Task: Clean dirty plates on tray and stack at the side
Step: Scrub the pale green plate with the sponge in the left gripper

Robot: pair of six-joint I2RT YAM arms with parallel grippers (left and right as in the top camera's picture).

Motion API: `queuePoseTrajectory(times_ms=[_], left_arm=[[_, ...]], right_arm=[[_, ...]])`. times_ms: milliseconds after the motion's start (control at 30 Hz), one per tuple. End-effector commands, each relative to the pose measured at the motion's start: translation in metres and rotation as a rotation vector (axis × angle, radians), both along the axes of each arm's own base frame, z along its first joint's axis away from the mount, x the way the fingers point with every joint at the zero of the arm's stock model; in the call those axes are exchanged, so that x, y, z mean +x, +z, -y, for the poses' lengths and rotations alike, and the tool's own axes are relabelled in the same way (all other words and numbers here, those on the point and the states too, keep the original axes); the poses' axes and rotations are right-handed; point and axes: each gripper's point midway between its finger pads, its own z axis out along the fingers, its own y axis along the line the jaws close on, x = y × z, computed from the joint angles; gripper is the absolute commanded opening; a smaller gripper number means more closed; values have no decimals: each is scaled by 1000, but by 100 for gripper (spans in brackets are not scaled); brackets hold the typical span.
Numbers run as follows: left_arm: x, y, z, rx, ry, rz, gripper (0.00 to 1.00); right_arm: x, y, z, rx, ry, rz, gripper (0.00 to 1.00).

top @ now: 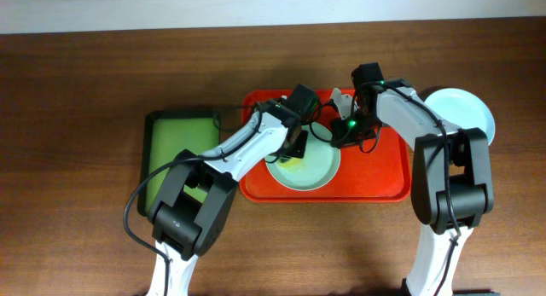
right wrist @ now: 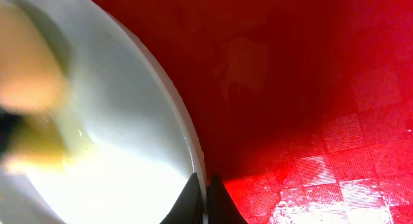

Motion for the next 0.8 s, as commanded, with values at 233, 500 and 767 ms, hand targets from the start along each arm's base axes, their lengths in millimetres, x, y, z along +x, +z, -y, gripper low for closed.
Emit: queuePoseTrajectory(times_ms=[233, 500, 767], left_arm=[[-4, 40, 46, -331, -35, -89, 0], [32, 13, -76, 325, 126, 132, 0], [21, 130, -98, -30, 288, 112, 0]], right_arm=[[-11, -14, 6, -47, -7, -53, 4], [-12, -14, 6, -48, -7, -58, 4], [-12, -14, 7, -57, -7, -57, 4]])
